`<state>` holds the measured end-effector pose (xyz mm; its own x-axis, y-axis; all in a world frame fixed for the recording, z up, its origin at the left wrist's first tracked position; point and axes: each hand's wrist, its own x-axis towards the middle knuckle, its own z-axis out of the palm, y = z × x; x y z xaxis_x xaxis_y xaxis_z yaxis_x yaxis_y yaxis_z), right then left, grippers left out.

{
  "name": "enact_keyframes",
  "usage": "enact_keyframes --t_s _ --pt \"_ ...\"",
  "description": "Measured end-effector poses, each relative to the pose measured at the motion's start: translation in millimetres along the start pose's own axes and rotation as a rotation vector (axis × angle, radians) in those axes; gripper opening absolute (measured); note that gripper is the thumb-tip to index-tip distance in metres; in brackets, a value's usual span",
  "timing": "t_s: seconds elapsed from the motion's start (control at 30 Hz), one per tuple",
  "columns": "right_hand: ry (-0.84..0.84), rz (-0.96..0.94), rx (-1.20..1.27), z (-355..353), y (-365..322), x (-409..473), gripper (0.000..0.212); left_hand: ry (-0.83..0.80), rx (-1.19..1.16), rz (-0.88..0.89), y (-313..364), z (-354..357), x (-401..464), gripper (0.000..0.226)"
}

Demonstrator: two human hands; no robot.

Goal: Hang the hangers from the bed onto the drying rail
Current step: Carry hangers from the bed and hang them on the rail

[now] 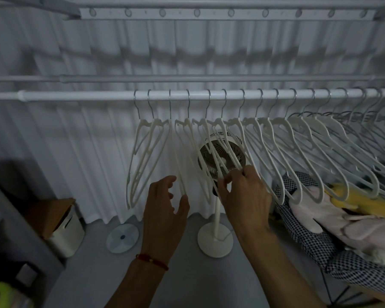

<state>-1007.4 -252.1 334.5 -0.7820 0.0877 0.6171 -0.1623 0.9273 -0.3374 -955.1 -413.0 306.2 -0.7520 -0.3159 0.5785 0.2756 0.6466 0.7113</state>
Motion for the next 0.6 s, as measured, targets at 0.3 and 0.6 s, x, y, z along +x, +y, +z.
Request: enact_keyframes --t_s 0.3,0.6 --pt "-0.013 -0.020 0.057 -2.0 5.4 -0.1 0.018 0.131 0.010 0.067 9.2 -33.5 6.4 0.033" --pt "-0.158 -0.266 0.611 -8.3 -93.4 -20.2 0.020 0.225 0.122 -0.183 -33.1 -78.3 40.7 0.030"
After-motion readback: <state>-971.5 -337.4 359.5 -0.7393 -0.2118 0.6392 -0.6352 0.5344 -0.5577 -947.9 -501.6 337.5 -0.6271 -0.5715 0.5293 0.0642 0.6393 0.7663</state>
